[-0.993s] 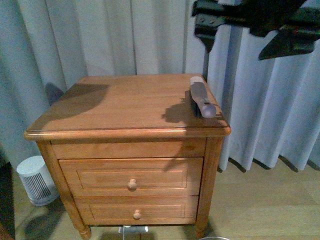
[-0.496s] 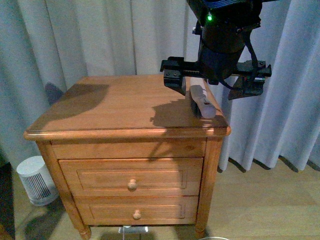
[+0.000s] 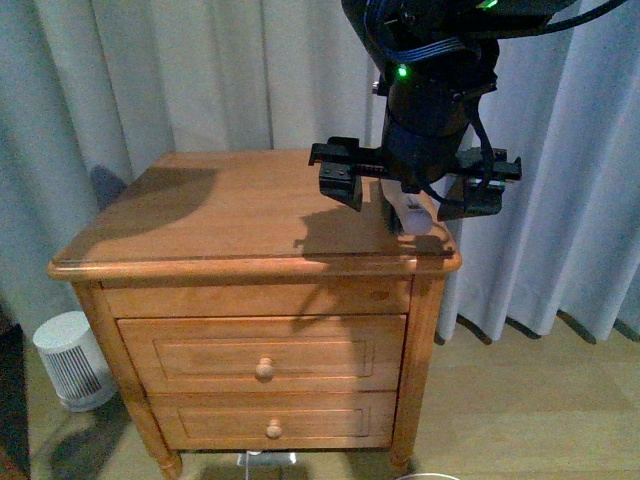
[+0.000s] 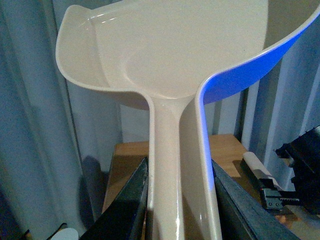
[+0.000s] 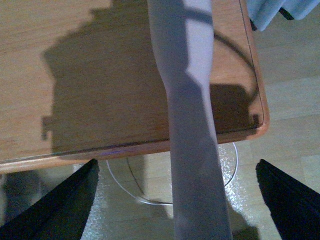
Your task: Clean up trash
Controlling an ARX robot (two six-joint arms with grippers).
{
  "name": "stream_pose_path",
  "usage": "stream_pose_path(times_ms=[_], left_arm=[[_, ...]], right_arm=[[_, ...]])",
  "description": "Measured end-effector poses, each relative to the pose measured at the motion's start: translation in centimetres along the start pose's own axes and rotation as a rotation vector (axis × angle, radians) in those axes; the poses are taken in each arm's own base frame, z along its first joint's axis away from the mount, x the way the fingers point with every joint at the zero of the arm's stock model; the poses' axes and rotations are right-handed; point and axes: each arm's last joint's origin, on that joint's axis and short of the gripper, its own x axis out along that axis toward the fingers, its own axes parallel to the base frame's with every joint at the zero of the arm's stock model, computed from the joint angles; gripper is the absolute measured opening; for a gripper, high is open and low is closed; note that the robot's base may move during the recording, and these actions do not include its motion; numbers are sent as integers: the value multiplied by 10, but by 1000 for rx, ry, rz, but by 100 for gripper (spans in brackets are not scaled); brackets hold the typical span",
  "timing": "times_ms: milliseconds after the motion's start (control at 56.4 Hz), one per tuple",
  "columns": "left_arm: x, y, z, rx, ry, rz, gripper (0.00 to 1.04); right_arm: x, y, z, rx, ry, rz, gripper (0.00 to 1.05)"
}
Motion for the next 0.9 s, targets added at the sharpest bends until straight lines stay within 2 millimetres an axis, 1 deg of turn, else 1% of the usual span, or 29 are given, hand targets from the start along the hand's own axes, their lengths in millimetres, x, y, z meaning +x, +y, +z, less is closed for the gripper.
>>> stream_pose_path(times_ms=[35,89,142,355,390,603,709,833,904], left_arm=[[0,0,0,0,0,0,29],[0,0,0,0,0,0,29],[0,0,0,0,0,0,29],[0,0,0,0,0,0,29],[0,0,0,0,0,0,29],[0,0,0,0,0,0,29],[0,0,0,0,0,0,29],[0,0,0,0,0,0,29],[0,0,0,0,0,0,29]], right_arm=[[0,-1,0,1,3,4,79],[1,-1,0,1,7,9,72],[2,-2,0,0,14,20,58],[5,-4,-3,-1,25,22,27],[5,-5,-3,-1,26,21,24],[7,-9,-3,0,28,24,23],[5,-12,-1,-3,10,29,23],[-8,-19,5,-22,-81,29,22],[-20,-25,10,-40,-146,36,22]])
